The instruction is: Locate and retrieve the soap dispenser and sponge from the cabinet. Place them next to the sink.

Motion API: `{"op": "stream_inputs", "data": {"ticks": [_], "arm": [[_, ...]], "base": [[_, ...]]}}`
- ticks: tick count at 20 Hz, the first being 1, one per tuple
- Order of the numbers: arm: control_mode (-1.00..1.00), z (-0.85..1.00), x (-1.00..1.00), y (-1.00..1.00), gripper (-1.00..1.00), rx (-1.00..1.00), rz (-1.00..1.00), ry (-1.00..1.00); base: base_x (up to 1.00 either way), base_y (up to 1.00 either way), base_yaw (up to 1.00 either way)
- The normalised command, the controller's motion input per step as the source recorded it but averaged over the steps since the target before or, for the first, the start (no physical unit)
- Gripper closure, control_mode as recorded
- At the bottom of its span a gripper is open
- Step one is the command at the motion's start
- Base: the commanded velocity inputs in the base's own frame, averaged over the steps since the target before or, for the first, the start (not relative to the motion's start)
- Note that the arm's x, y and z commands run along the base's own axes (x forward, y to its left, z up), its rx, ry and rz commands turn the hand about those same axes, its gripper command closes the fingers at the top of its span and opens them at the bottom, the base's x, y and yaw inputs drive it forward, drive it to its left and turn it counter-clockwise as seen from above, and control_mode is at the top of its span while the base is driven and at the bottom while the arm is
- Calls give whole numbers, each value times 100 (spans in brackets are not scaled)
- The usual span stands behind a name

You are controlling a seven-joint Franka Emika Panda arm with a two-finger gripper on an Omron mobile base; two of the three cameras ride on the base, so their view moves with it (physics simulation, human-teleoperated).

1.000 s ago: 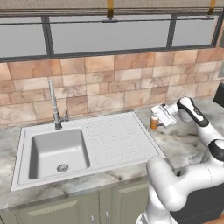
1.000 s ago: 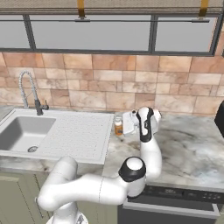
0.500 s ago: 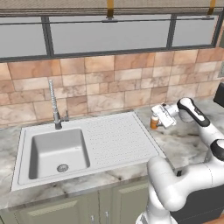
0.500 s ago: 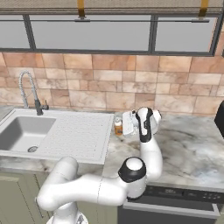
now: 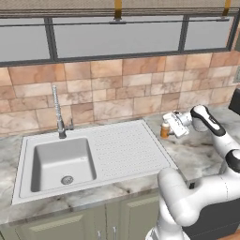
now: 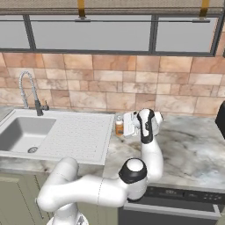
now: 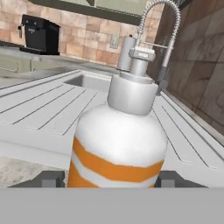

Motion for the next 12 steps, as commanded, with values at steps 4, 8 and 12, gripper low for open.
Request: {"op": "stream_inputs", "data": {"ticks": [4,8,12], "arm": [[-100,-1,2,-6,-100,-2,0,-1],[-100,-4,0,-21,-100,-4,0,0],[-100,1,3,-39,-100,-3,0,0]], "base": [[0,0,0],[0,0,0],[0,0,0]]}}
